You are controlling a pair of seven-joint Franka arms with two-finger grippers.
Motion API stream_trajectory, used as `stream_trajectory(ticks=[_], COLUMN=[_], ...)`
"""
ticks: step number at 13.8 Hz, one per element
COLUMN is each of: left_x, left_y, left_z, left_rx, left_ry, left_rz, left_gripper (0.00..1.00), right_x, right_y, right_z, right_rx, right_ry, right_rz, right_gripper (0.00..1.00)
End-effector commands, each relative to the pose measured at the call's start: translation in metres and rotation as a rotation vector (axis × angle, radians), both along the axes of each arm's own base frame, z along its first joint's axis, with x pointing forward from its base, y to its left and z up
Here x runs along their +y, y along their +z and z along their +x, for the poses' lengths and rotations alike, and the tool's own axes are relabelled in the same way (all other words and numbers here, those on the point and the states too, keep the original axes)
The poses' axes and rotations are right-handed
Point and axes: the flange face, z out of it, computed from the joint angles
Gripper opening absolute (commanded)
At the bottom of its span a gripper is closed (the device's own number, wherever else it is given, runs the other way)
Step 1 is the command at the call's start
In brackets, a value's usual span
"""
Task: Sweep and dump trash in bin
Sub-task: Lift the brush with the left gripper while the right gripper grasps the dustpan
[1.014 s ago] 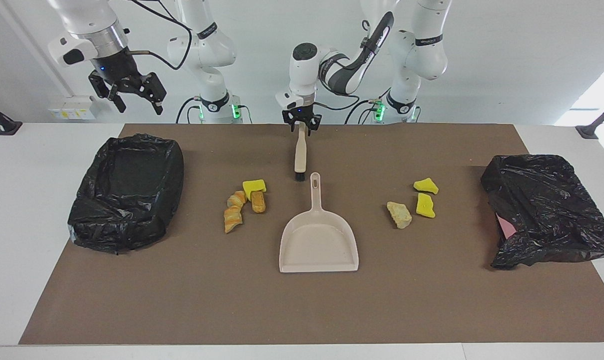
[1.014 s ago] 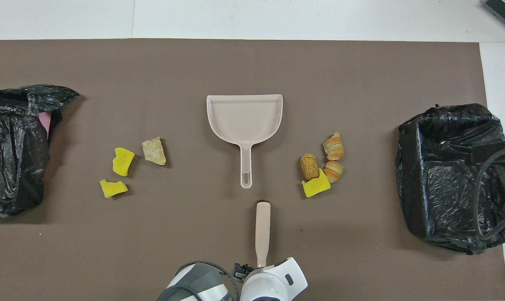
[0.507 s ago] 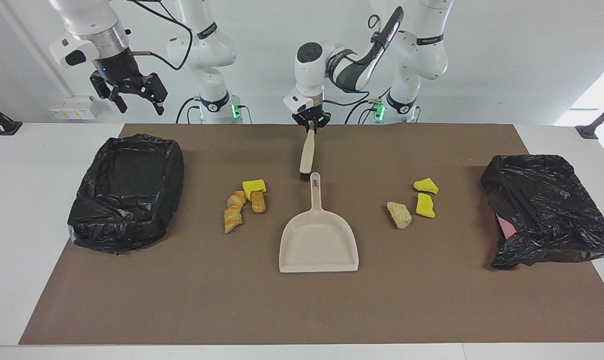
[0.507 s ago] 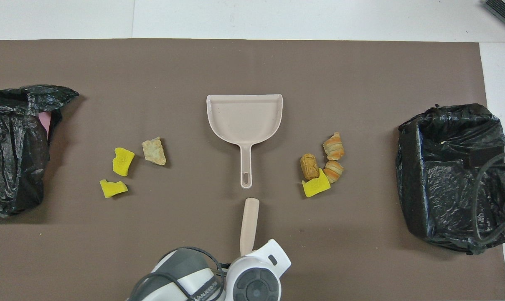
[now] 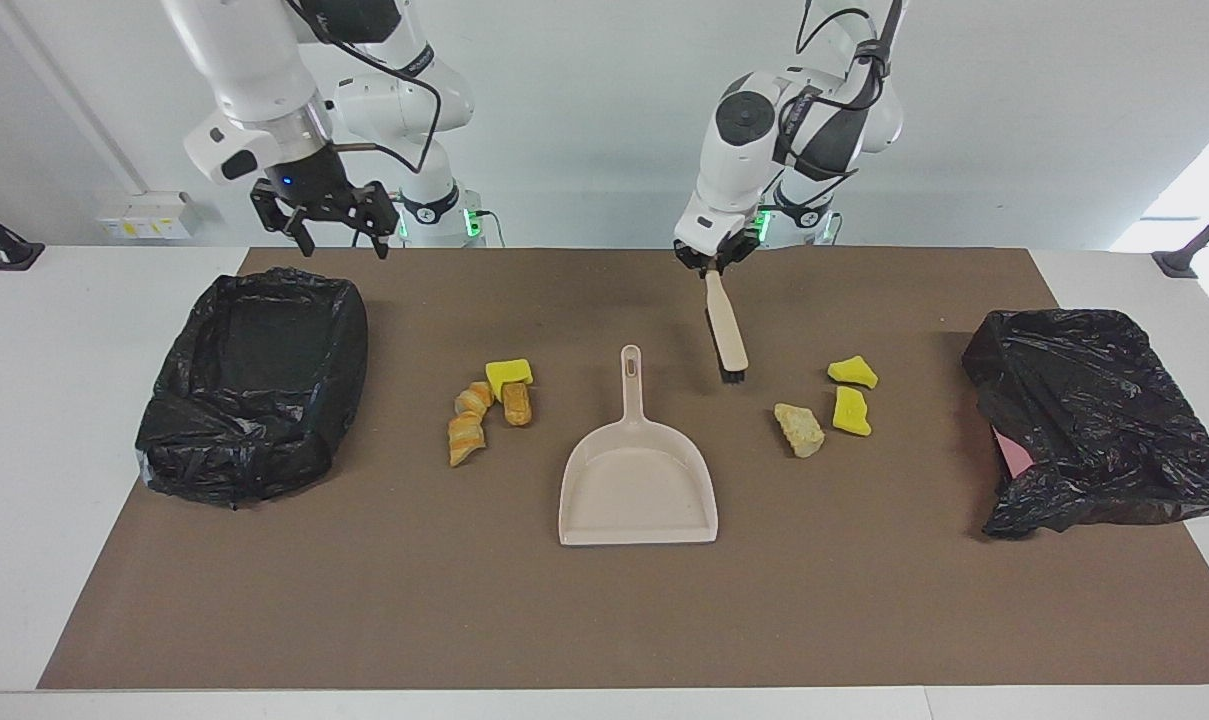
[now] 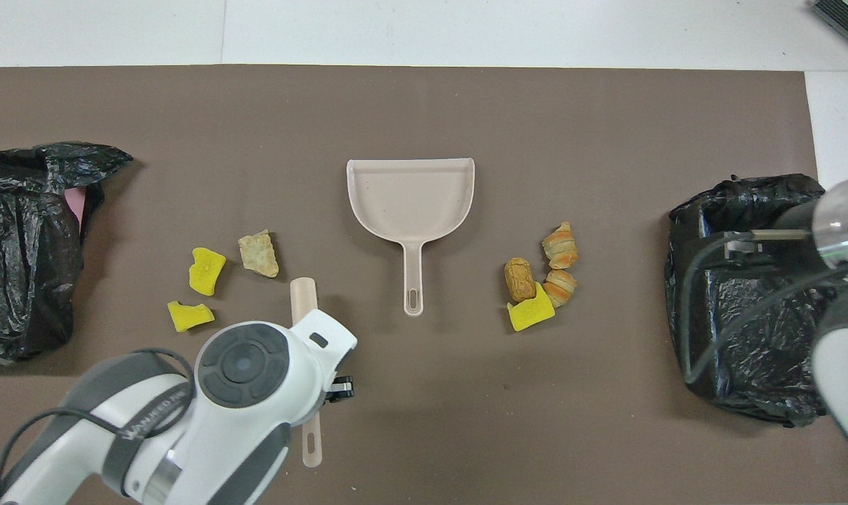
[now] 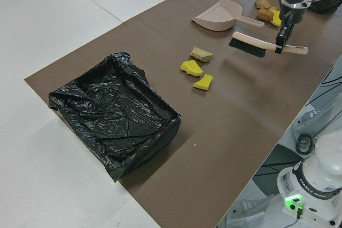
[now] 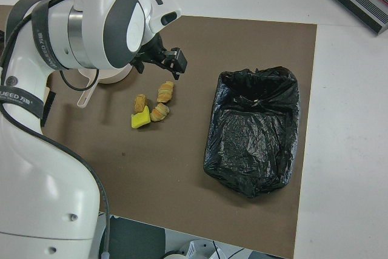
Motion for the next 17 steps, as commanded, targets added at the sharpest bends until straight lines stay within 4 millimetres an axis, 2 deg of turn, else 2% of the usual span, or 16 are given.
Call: stream_trajectory(ticks=[1,4,6,8,10,11,13,15,16,17], left_x=[0.044,0.103,0.148,0.193,0.231,0.239,0.245,0.24,0.237,0.235], left_y=[0.013,0.009,0.003,-0.003,-0.008,-0.009,-0.024,-0.056,-0.071,-0.077], left_z=[0.029,0.06,0.074,0.081,0.082,0.079,0.068,0.053,0.049,0.05], left_rx=[-0.022,-0.046,-0.06,-0.066,-0.059,-0.057,-0.042,-0.054,-0.078,-0.083], left_ry=[-0.004,0.101,0.128,0.117,0.113,0.124,0.141,0.146,0.139,0.14], left_rz=[0.035,0.053,0.052,0.032,0.019,0.019,0.022,0.019,0.015,0.013], left_gripper=[0.0,0.0,0.0,0.0,0.0,0.0,0.0,0.0,0.0,0.0], right_x=[0.066,0.167,0.21,0.256,0.281,0.293,0.301,0.308,0.309,0.312], right_y=[-0.041,-0.103,-0.142,-0.164,-0.197,-0.208,-0.213,-0.223,-0.233,-0.244], right_z=[0.024,0.041,0.047,0.038,0.032,0.028,0.03,0.025,0.022,0.018], right_rx=[-0.007,-0.015,-0.015,-0.05,-0.025,-0.025,-0.065,-0.061,-0.061,-0.062], right_ry=[-0.037,-0.064,-0.074,-0.056,-0.043,-0.037,-0.037,-0.017,-0.006,0.018], right_rz=[-0.015,-0.022,-0.03,-0.007,-0.021,-0.02,0.016,0.012,0.008,0.008], right_gripper=[1.0,1.0,1.0,1.0,1.0,1.0,1.0,1.0,0.97,0.88])
